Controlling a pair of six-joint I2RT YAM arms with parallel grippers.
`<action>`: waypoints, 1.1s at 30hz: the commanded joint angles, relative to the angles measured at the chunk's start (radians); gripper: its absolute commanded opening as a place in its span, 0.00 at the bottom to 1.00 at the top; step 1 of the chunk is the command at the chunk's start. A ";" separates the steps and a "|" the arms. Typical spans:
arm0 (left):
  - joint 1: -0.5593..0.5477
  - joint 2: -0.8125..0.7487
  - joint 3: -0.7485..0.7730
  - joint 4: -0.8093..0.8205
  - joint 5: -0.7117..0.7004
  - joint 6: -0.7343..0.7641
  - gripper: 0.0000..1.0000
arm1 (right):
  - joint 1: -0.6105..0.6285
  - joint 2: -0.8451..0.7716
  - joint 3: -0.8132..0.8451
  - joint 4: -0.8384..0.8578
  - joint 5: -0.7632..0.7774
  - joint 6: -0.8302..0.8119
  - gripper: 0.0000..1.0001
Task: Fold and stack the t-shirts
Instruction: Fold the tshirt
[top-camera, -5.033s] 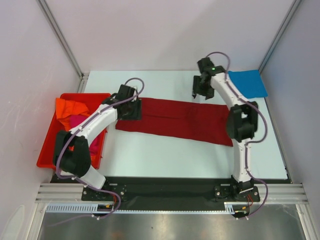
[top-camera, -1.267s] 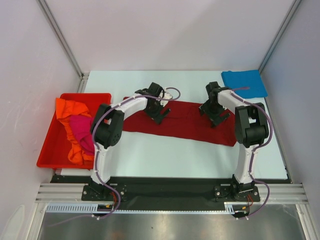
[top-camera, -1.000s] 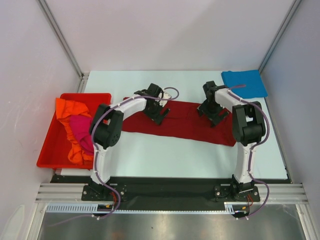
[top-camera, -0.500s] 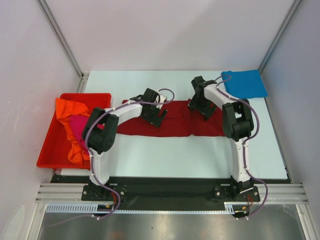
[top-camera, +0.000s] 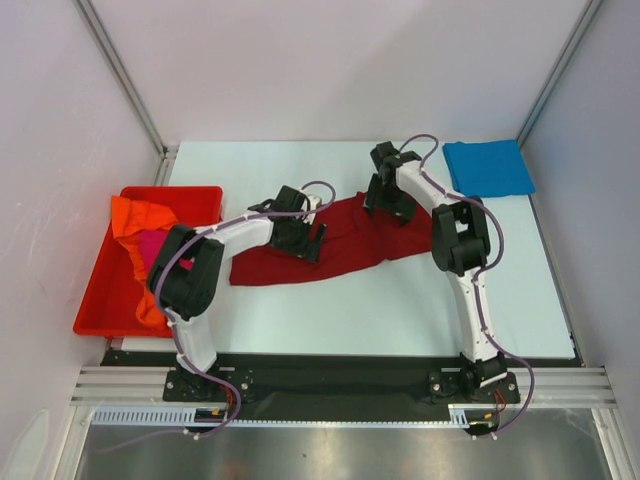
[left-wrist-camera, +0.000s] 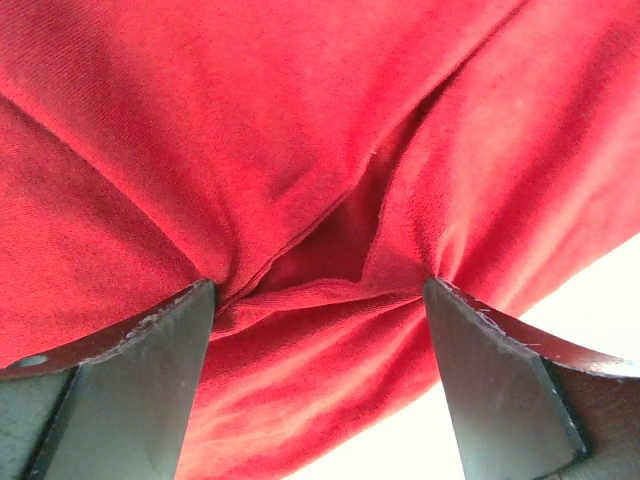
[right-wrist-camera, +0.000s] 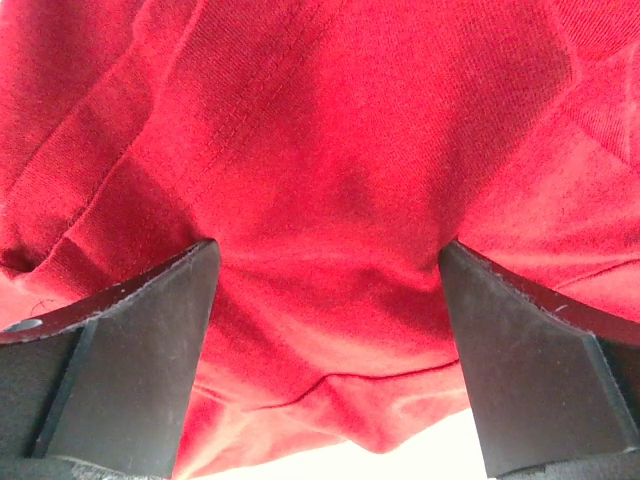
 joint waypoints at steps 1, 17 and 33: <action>-0.026 0.033 -0.106 -0.233 0.183 -0.165 0.90 | 0.029 0.143 0.093 0.170 -0.068 -0.089 0.98; -0.179 -0.111 -0.270 -0.008 0.353 -0.630 0.90 | 0.037 0.301 0.333 0.235 -0.173 -0.295 0.98; -0.239 -0.231 -0.109 0.065 0.284 -0.646 0.91 | 0.000 0.225 0.364 0.244 -0.300 -0.319 0.98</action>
